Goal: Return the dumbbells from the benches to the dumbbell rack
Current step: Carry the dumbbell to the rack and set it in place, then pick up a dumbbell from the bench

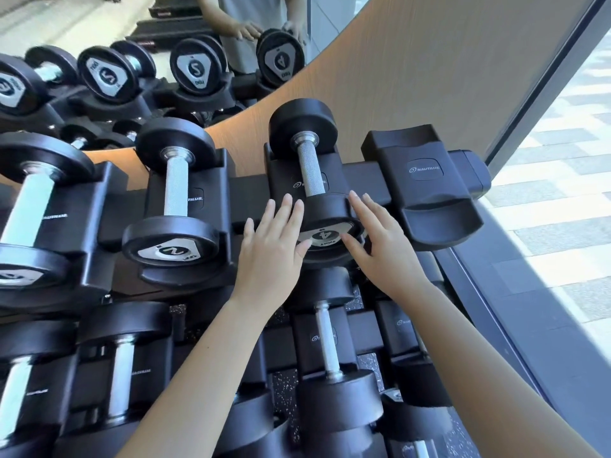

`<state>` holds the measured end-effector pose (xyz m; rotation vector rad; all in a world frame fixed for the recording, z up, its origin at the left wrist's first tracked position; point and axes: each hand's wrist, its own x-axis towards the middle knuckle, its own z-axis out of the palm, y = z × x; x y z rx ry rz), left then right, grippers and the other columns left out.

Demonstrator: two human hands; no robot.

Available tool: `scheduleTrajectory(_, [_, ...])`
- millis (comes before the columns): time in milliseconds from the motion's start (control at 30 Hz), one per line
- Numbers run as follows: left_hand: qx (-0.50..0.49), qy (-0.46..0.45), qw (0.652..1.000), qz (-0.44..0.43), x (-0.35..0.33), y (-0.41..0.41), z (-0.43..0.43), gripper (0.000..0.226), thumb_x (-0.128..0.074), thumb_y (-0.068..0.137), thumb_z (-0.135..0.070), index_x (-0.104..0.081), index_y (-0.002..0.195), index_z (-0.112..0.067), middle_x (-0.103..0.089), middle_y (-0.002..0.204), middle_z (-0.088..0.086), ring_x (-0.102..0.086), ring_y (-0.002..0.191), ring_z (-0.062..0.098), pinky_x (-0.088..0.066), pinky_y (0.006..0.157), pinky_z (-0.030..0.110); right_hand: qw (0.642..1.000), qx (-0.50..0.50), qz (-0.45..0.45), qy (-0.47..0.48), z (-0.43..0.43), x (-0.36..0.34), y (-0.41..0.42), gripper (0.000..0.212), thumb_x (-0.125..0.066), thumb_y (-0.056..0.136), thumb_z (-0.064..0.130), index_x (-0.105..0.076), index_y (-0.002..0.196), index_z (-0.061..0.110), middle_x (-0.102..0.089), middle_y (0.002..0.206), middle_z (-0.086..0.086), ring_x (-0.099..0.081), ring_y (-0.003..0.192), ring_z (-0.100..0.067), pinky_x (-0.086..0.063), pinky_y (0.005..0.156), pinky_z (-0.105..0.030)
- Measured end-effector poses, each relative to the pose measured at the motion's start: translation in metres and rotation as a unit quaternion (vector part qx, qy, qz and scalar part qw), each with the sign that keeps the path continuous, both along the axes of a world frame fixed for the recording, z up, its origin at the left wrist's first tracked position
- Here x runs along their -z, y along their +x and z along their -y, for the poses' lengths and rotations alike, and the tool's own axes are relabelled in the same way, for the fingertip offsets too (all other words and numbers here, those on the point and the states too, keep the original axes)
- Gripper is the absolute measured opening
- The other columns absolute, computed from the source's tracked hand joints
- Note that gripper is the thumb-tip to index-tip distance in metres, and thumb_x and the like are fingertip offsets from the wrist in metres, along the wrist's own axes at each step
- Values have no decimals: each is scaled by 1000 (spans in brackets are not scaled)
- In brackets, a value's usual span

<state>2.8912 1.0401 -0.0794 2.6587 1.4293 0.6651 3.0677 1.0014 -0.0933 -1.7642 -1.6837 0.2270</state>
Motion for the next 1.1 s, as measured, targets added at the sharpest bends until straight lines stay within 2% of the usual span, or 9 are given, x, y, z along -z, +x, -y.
scheduleTrajectory(67, [-8, 14, 1000, -16, -1, -1, 12, 53, -35, 89, -33, -42, 133, -4, -45, 138, 16, -41, 126, 37, -34, 95, 59, 999, 16, 44, -3, 13, -2, -1, 58, -55, 89, 27, -34, 143, 19, -39, 145, -16, -35, 134, -33, -30, 106, -56])
scheduleTrajectory(167, [-24, 47, 998, -17, 0, -5, 34, 44, -48, 89, -24, -48, 128, -3, -49, 134, 18, -46, 122, 38, -38, 92, 60, 994, 30, 104, -8, 35, -6, -7, 56, -49, 84, 30, -44, 137, 15, -46, 139, -16, -41, 129, -38, -33, 101, -62])
scheduleTrajectory(367, [-48, 24, 998, -12, 16, -23, 92, 48, -35, 84, -29, -56, 121, -7, -55, 130, 11, -50, 118, 35, -40, 89, 58, 982, 24, 186, 0, 88, 4, -27, 55, -71, 74, 14, -55, 127, 7, -56, 127, -23, -54, 114, -46, -43, 86, -67])
scheduleTrajectory(467, [-50, 19, 999, -10, 25, -27, 118, 47, -35, 83, -29, -59, 118, -7, -56, 128, 10, -52, 117, 34, -40, 89, 58, 977, 30, 209, -6, 112, 10, -40, 54, -71, 72, 16, -58, 123, 7, -59, 123, -22, -57, 110, -44, -46, 82, -65])
scheduleTrajectory(600, [-60, 1, 998, -11, 34, -34, 149, 45, -38, 82, -27, -60, 116, -8, -57, 126, 11, -52, 116, 34, -41, 89, 57, 973, 43, 228, -10, 140, 15, -53, 49, -60, 72, 23, -63, 118, 7, -63, 119, -20, -62, 105, -40, -51, 79, -60])
scheduleTrajectory(733, [-63, 2, 998, -16, 38, -36, 175, 39, -61, 76, -18, -61, 113, -7, -60, 123, 12, -54, 114, 34, -41, 87, 59, 975, 34, 218, -2, 166, 20, -65, 49, -73, 72, 16, -61, 119, 7, -62, 120, -20, -61, 107, -41, -49, 81, -62])
scheduleTrajectory(800, [-67, -1, 998, -14, 38, -36, 185, 41, -70, 73, -13, -61, 113, -6, -60, 122, 13, -54, 114, 35, -40, 87, 61, 976, 32, 216, 9, 178, 19, -69, 46, -67, 73, 19, -62, 117, 8, -63, 119, -18, -62, 105, -40, -51, 79, -60])
scheduleTrajectory(967, [-92, -7, 996, -2, 36, -36, 216, 46, -73, 71, -9, -60, 115, -5, -59, 124, 14, -52, 115, 37, -39, 91, 59, 972, 14, 232, 31, 205, 17, -71, 47, -61, 69, 22, -65, 114, 9, -66, 115, -12, -65, 101, -34, -54, 74, -52])
scheduleTrajectory(1100, [-142, -5, 990, -6, 36, -33, 253, 48, -73, 70, -10, -59, 116, -5, -58, 124, 13, -52, 117, 35, -38, 90, 60, 973, -37, 225, 31, 224, 23, -66, 49, -64, 69, 23, -63, 116, 10, -65, 119, -12, -64, 104, -34, -52, 76, -53])
